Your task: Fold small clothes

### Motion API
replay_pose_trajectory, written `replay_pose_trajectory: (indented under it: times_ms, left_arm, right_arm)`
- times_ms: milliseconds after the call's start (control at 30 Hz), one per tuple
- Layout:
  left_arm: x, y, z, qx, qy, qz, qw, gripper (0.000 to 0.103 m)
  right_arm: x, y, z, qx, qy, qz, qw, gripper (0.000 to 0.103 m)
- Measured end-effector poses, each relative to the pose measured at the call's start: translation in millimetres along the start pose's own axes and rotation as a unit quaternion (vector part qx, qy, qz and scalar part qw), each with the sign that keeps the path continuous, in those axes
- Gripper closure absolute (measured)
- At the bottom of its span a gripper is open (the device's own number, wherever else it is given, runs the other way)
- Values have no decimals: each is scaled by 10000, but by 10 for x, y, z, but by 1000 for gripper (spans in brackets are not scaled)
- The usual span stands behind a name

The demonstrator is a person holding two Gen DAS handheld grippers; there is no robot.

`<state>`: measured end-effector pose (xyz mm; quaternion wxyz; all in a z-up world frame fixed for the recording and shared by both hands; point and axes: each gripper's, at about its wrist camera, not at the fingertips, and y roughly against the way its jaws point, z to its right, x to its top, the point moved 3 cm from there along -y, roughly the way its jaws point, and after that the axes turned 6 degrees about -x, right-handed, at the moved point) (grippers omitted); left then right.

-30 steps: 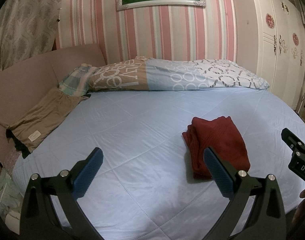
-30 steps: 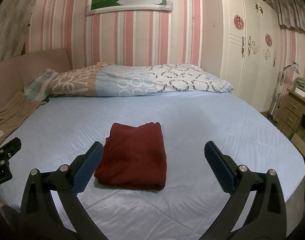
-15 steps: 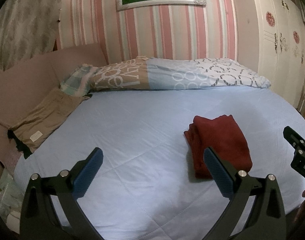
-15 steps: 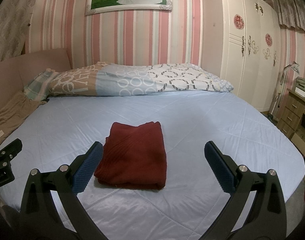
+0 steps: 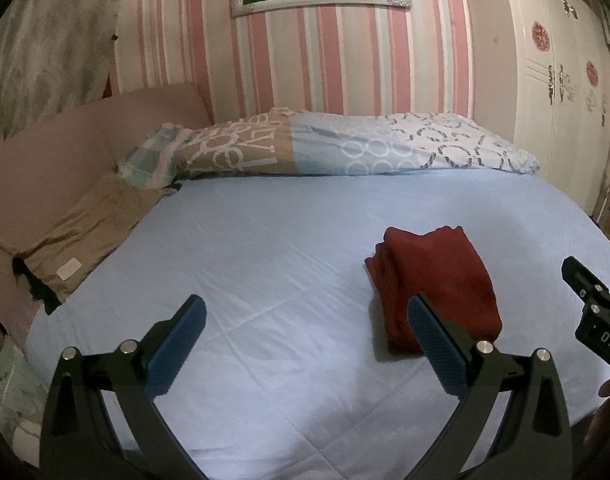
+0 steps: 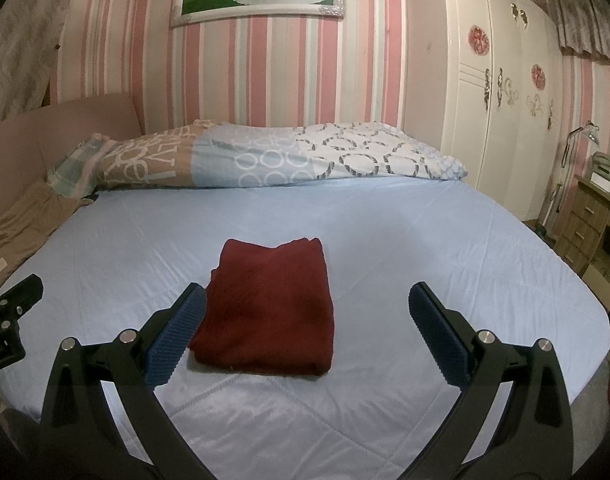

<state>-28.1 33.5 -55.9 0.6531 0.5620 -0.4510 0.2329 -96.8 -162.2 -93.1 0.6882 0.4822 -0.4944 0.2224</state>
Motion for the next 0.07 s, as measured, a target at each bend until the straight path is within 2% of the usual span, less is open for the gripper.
replay_pose_trajectory:
  times_ms: [67]
  left_arm:
    - [0, 1, 6, 23, -5, 5, 10000, 2]
  right_arm:
    - [2, -3, 4, 9, -2, -6, 10000, 3]
